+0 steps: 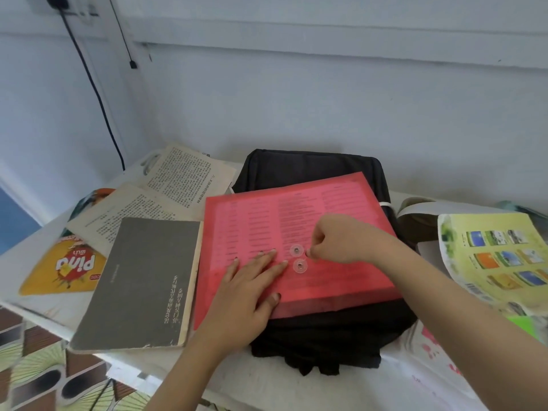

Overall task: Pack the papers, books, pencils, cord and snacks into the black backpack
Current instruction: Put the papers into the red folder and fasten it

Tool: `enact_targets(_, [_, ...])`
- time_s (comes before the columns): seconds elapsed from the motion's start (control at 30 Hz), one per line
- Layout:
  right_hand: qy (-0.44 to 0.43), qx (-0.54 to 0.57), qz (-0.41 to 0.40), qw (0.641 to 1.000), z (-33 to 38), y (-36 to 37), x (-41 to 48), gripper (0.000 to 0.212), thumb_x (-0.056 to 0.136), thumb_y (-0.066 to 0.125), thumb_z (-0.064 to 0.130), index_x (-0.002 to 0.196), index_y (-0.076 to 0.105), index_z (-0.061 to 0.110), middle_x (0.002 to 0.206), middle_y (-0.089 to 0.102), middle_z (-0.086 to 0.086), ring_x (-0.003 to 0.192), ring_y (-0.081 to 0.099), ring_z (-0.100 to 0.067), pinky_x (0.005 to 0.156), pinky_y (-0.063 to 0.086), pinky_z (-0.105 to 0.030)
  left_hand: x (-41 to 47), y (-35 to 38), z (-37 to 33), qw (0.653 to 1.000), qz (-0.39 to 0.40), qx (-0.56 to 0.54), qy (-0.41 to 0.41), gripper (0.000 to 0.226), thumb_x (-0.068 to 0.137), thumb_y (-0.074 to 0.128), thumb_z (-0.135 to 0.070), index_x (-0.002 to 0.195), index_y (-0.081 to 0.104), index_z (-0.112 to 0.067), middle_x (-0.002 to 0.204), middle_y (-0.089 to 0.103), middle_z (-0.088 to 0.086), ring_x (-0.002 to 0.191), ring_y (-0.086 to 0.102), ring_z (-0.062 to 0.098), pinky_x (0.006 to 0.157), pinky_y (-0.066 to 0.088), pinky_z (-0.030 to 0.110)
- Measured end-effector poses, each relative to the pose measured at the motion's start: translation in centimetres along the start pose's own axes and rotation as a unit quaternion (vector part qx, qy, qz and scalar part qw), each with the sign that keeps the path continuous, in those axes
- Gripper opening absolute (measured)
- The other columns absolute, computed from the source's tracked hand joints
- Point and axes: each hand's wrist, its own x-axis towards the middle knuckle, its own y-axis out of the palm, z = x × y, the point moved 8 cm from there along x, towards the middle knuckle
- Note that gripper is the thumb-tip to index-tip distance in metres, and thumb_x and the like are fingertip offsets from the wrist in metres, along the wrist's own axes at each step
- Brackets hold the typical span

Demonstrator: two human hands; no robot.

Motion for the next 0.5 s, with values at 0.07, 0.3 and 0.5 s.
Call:
enact_targets(0.07, [-0.037,-0.011,-0.015,0.999,1.0,-0.9,0.6,0.016,0.084,0.064,0.022,0.075,0.068,0.009,0.069,0.061,0.002,0.065,0.055,-0.012,0.059,0.044,-0.027,0.0,0.0,0.0,1.0,-0.004,-0.01,0.001,0.058,0.078,0.016,-0.058,0.136,0.013,-0.053,0.146,0.003,-0.032,0.132,-0.007,-0.019,0.112,-0.015,0.021])
enact_targets(0.3, [-0.163,-0.132,-0.086,0.974,3.9,-0.5,3.2,0.01,0.084,0.063,0.027,0.089,0.071,0.023,0.076,0.05,0.013,0.077,0.046,-0.008,0.062,0.032,-0.023,-0.1,-0.3,-0.2,1.0,-0.013,-0.01,0.007,0.061,0.078,0.02,-0.056,0.139,0.024,-0.049,0.147,0.007,-0.03,0.132,-0.003,-0.018,0.11,-0.015,0.021])
enact_targets(0.5, [-0.2,-0.098,-0.083,0.971,3.8,0.6,4.6,0.004,0.078,0.069,0.027,0.077,0.065,0.027,0.073,0.053,0.014,0.073,0.048,-0.005,0.056,0.034,-0.021,-0.1,-0.7,-0.5,0.999,-0.029,-0.016,0.01,0.061,0.077,0.028,-0.053,0.138,0.031,-0.045,0.145,0.013,-0.031,0.132,0.003,-0.018,0.11,-0.012,0.017])
